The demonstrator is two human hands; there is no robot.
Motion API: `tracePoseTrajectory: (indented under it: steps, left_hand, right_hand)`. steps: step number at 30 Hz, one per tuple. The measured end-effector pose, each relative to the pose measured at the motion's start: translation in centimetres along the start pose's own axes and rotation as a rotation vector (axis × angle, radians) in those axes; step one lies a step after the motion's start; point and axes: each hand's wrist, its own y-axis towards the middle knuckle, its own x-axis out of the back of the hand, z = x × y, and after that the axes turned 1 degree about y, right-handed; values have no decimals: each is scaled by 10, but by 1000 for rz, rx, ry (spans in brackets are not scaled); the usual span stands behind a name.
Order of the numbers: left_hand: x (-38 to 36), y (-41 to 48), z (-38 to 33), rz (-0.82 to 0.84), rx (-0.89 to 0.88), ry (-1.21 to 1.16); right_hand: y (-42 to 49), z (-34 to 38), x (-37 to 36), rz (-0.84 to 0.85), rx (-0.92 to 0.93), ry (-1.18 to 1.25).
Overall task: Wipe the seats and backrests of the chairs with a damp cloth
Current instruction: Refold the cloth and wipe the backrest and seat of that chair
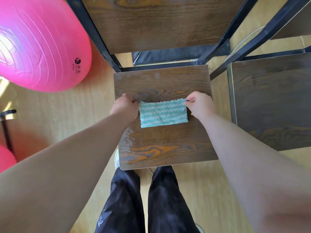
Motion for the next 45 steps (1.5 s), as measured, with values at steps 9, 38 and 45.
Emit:
tracePoseTrajectory:
  steps: [9,38,45]
  left_hand:
    - [-28,-38,44,-114,-431,548]
    - [-2,-38,115,-116,-387,622]
    - [3,-35,124,-102,-407,628]
  right_hand:
    - [-35,-4,-31,-75,-292,143]
    - [-75,77,-120,-92,172,-32]
    - [-72,78,-144,-155,187,-315]
